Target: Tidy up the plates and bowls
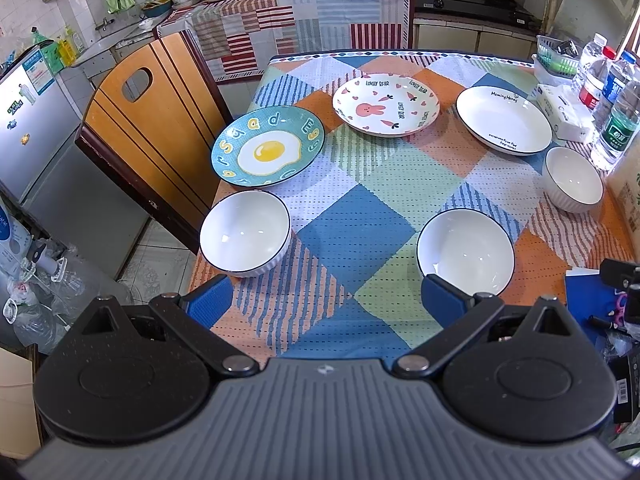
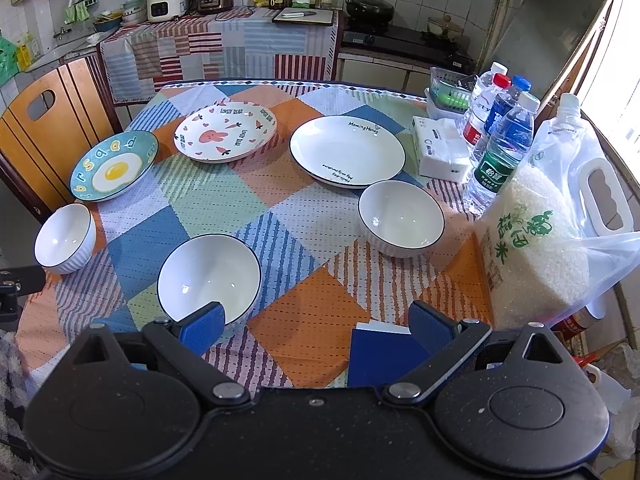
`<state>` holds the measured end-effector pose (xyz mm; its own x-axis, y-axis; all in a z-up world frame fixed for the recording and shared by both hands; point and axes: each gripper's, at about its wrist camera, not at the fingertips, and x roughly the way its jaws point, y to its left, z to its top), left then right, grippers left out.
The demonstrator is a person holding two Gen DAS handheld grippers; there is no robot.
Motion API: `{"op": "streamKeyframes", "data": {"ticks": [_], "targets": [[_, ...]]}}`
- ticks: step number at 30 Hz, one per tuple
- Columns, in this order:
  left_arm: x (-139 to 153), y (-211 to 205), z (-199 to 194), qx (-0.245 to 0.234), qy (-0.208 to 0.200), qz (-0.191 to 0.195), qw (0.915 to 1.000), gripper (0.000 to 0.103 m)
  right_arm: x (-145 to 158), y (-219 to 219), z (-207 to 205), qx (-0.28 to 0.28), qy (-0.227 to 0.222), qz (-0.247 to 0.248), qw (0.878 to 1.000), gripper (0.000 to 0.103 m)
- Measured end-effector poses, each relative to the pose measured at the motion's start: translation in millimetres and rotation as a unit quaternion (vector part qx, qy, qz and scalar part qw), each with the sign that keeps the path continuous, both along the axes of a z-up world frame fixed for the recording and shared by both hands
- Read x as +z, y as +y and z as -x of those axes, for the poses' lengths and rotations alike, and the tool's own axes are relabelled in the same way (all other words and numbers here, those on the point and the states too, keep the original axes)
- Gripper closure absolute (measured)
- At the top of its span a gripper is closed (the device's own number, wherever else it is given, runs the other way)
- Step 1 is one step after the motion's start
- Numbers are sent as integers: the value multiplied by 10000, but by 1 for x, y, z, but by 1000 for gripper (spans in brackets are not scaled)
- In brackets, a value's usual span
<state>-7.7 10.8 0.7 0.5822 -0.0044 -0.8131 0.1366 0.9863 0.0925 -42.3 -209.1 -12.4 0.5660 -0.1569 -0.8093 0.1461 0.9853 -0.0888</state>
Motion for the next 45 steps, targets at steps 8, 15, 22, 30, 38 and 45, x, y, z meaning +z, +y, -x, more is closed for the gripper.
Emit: {"op": "streamKeyframes", "data": {"ticks": [8,15,22,30,38,45], "targets": [[2,1,0,25,-13,8,10000,1,0,-3,0,-106,13,-25,9999,3],[5,-2,2,-16,-109,2,9999,1,-1,-3,1,-153,1,-69,9999,3],[9,-5,5,-121,-222,-50,9997,1,-2,-4,1,-154,40,-84,9998,3],[7,-4,5,-88,-169,-52,9998,1,-4,-6,1,-174,50,-107,9998,3],[3,-6,3,-87,-104,-63,9999,1,-7,-9,1,-181,23,-132,9997,3],[6,-6,-15,-131,-97,-16,9999,1,13,-9,-13,118,-763,-285,9966,3]]}}
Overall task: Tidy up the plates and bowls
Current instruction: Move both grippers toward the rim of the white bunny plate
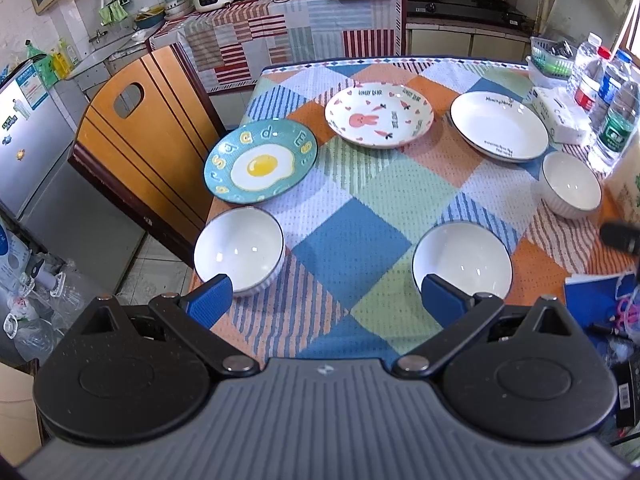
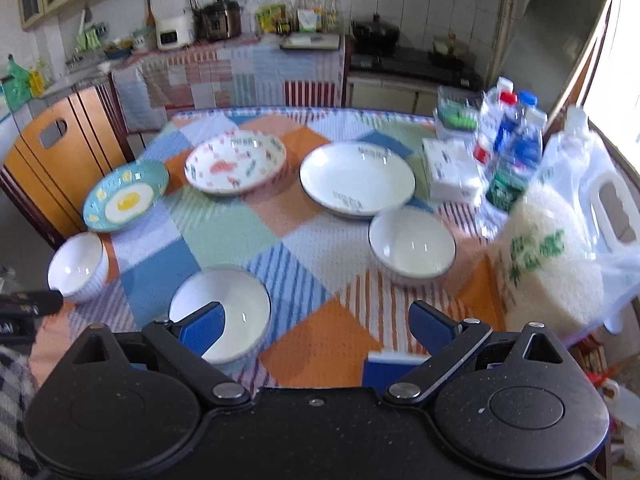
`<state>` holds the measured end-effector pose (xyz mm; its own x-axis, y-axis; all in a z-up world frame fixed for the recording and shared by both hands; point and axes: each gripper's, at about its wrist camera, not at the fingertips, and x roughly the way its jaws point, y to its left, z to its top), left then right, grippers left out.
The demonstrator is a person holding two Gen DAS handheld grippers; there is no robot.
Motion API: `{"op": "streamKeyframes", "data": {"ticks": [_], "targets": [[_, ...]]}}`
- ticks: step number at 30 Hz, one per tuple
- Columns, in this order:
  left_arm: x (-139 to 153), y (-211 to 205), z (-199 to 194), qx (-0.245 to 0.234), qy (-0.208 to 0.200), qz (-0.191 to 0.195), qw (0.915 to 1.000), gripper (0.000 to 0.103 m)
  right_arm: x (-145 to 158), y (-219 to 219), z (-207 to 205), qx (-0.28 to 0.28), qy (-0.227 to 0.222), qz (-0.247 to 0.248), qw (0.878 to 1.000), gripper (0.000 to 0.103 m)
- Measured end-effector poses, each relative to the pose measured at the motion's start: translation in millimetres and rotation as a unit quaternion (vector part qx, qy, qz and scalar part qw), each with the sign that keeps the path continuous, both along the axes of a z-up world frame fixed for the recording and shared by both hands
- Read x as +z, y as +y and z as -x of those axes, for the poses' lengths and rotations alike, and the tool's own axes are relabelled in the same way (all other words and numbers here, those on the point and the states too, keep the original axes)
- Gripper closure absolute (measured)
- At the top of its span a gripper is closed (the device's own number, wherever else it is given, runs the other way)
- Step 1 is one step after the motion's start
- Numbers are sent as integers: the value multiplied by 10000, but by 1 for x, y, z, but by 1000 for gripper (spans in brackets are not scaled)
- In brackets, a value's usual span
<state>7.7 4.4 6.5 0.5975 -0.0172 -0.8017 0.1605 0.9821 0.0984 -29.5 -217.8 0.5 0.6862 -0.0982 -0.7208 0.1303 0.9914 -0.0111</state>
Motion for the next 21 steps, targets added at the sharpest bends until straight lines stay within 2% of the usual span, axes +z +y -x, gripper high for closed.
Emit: {"op": "streamKeyframes", "data": {"ticks": [3,6,8,12,16,21], "targets": [[3,5,-15,47,17,191,9998,1,11,-4,-11,84,-496,-208,9985,3],[3,9,-33,133,51,227,9996,3,17,-6,-27,300,-935,-301,9947,3],[2,11,-44,130,70,212,9997,3,18,-8,-43,348,-952,-357,9942,3],[-4,8,-68,-33,67,164,9998,3,16,-19,-75,429,-958,-1000,9894,4],[-14,-3,-94,-101,36,-13,9999,3,0,-24,-110,512,-825,-1433,9849,4],[-35,-15,-132,-95,129,51,9999,3,-30,-33,-160,628,-683,-1933,9767,4]]}}
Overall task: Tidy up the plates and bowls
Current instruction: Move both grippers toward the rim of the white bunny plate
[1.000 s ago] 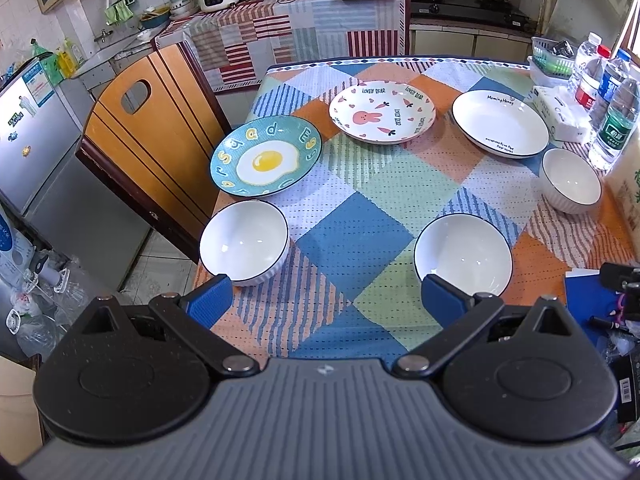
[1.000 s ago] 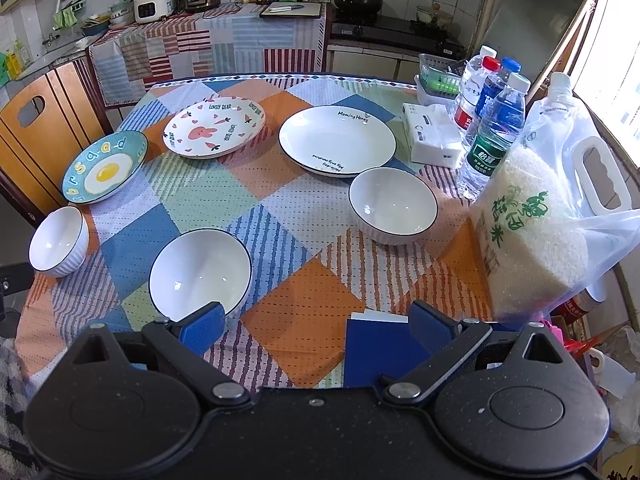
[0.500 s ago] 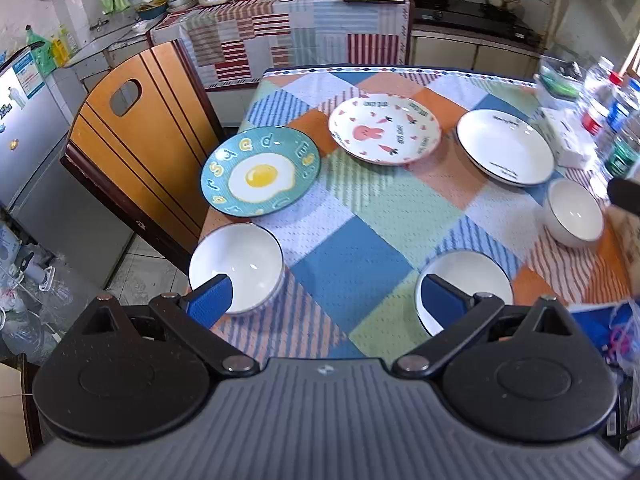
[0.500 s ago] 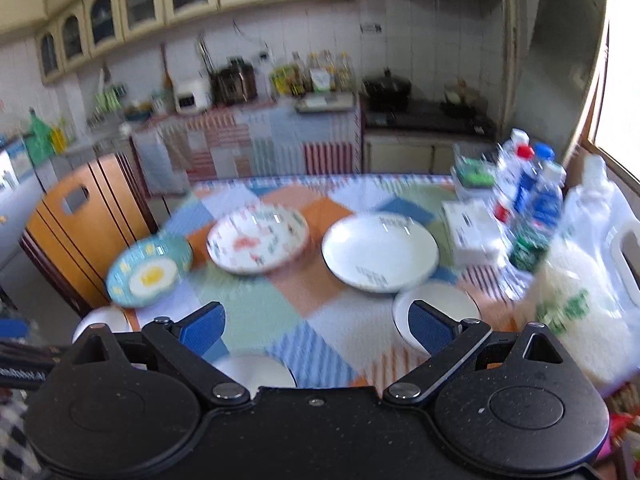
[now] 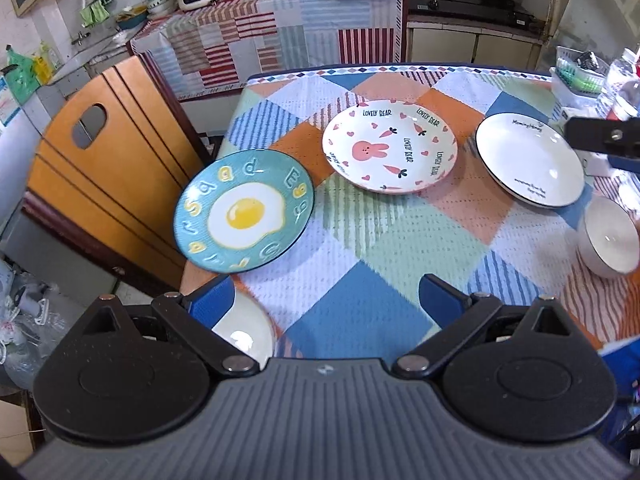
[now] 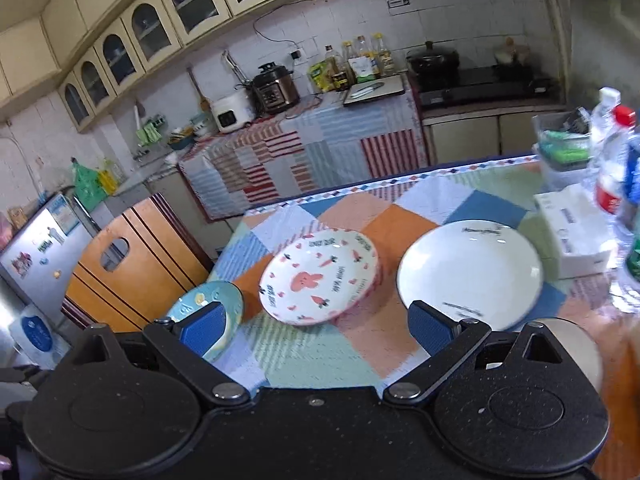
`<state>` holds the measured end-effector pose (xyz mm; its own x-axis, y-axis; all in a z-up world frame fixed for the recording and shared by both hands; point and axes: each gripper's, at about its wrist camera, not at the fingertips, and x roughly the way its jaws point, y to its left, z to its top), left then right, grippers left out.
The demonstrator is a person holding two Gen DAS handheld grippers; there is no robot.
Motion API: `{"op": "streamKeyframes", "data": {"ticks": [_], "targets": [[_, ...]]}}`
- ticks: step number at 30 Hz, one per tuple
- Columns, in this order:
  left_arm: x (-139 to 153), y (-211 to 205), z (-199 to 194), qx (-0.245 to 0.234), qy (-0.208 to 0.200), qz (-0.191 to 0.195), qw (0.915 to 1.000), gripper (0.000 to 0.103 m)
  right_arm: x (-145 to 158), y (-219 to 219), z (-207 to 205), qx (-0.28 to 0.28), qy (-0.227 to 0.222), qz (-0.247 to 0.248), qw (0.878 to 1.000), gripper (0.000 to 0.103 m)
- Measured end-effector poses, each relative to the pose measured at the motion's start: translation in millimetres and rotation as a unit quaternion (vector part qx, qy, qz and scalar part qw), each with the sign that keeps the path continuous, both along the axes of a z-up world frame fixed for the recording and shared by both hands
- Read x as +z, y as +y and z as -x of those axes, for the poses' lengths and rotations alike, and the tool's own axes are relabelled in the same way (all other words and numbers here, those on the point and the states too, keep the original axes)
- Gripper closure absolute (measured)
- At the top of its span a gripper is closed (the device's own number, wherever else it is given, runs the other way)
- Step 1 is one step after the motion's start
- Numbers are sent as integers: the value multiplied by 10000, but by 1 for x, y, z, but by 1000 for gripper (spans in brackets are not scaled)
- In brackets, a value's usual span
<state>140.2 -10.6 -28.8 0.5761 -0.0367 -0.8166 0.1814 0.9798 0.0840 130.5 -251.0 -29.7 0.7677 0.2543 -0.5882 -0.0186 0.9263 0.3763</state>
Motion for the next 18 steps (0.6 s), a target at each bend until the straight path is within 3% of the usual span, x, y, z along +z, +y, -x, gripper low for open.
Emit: {"op": "streamKeyframes", "data": {"ticks": [6,10,15,18], "targets": [[-30,-10,-46,50,-121,320,9994,3,-48,-12,-72,373,915,-350,9945,11],[-51,-13,-80,343,-54,904,9953,3,-79,-12,-101,485,1174,-513,9906,14],[-86,-18,-116,724,214,1287,9888,20,-118,-7,-125,353,1453,-983,9839,26],[-105,-25,-131,882,158,1312,9873,28,-139,3,-136,341,1549,-941,9829,30]]}}
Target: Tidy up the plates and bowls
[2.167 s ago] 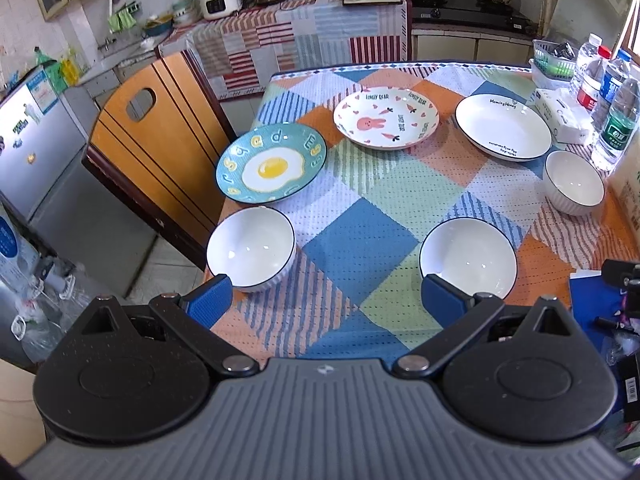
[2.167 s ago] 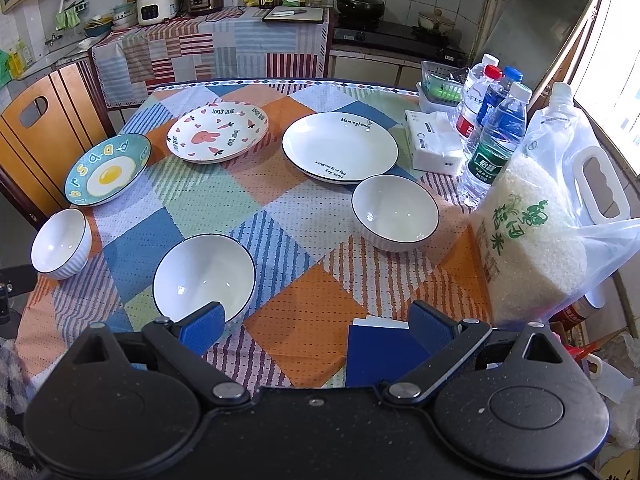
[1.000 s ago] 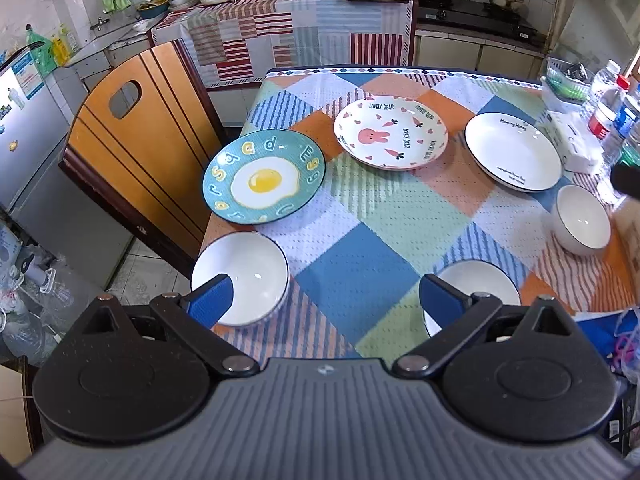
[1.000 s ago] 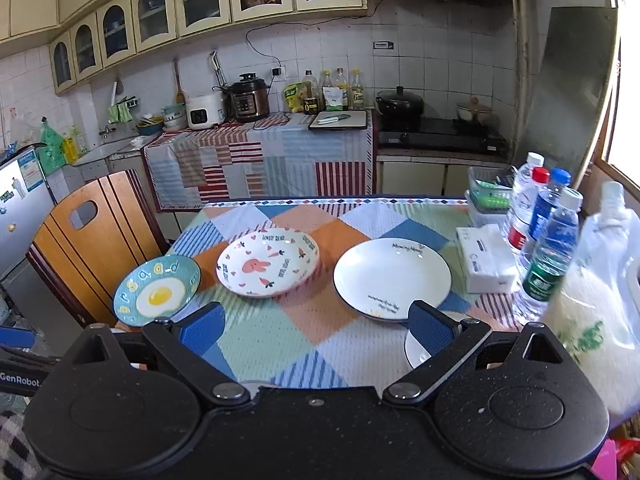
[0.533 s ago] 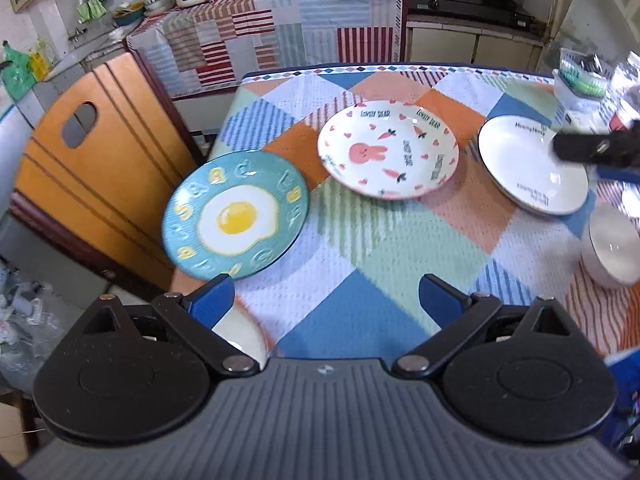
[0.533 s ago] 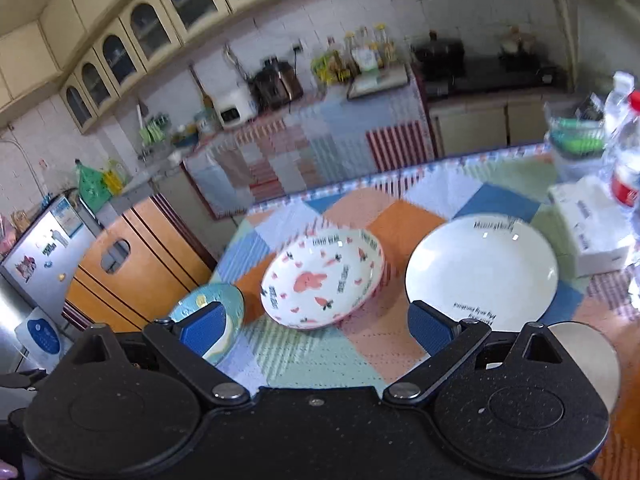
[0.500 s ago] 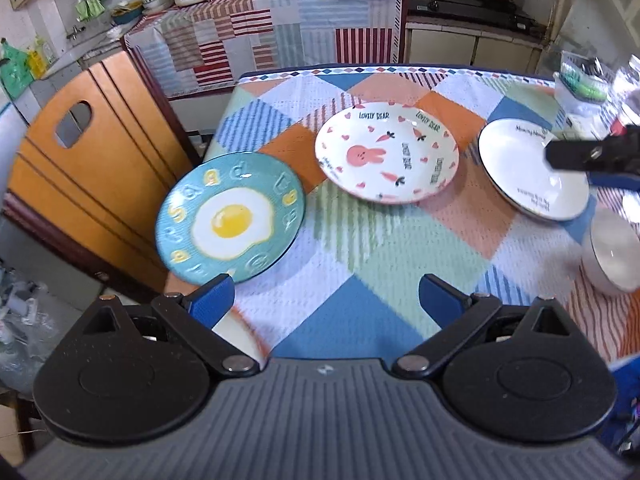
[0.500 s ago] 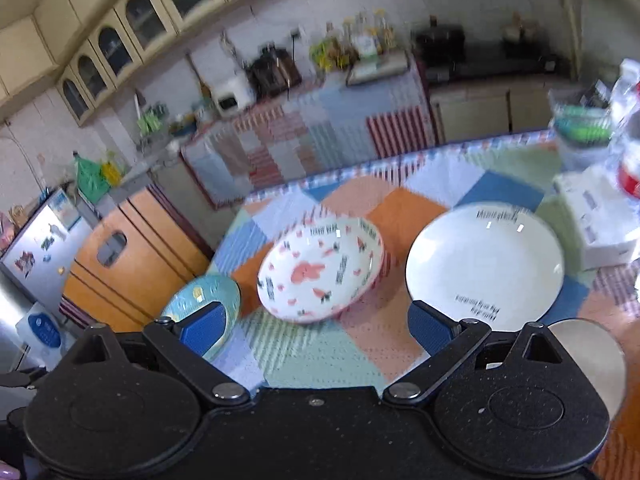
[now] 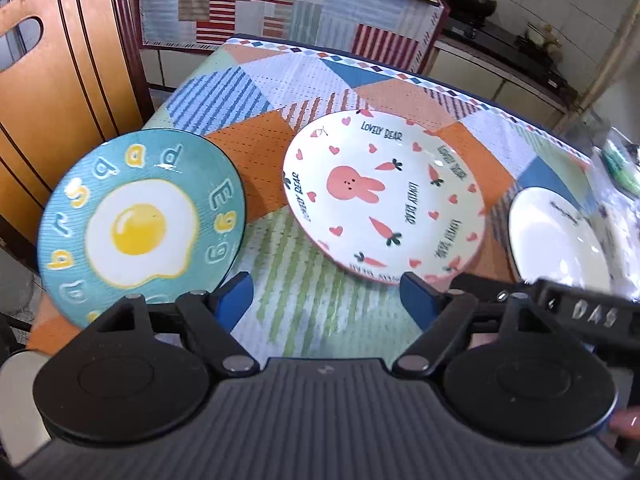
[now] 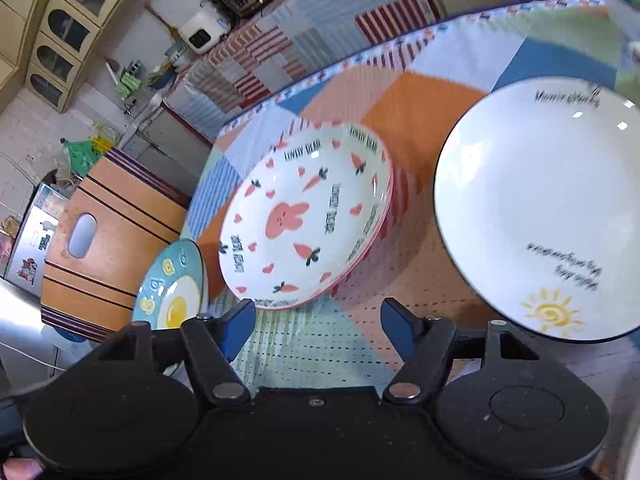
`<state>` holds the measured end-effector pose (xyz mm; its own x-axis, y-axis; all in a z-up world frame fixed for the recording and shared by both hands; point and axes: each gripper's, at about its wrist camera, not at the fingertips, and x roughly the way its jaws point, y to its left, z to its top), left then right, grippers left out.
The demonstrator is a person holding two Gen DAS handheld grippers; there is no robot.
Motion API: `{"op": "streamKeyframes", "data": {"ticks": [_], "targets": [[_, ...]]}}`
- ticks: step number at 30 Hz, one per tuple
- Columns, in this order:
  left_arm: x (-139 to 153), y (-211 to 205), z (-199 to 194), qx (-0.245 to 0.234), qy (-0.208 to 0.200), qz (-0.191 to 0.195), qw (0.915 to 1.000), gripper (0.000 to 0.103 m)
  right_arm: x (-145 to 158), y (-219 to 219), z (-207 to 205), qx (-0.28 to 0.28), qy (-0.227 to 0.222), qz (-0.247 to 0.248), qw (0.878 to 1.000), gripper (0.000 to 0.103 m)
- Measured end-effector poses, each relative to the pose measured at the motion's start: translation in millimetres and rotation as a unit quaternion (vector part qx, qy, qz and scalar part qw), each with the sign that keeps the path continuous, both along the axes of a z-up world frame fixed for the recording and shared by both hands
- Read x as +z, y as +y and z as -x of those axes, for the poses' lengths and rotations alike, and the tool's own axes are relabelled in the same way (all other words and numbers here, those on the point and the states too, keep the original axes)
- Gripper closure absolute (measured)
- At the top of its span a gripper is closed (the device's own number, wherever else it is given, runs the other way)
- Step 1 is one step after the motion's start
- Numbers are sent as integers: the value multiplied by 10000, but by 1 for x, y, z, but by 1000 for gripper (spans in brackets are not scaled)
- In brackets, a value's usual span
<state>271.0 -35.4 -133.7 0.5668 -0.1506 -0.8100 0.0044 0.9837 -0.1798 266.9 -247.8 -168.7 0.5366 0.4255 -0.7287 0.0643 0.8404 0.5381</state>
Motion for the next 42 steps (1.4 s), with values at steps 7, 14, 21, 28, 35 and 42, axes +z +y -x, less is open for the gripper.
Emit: {"op": "streamKeyframes", "data": {"ticks": [7,14,21,28,35,42], "targets": [[-26,3,-25,383,153,172,9990,40,-17,6,-14,-268,-347,116,9990,41],[-37,-2,-36,434,54,209,9988,64,-29,3,-29,-596,-293,374,9971,77],[-46,-10,-44,580,157,534,9968,79,-33,7,-33,-425,-442,566,9965,83],[-32,-11,-31,195,319,458,9983,79,-24,-5,-24,-215,-360,333,9986,82],[-20,-9,5,-45,348,346,9988,79,-21,-7,2,-95,-293,247,9992,83],[-16,0,38,-151,522,486,9973,79,-17,-7,32,53,-218,233,9995,82]]}}
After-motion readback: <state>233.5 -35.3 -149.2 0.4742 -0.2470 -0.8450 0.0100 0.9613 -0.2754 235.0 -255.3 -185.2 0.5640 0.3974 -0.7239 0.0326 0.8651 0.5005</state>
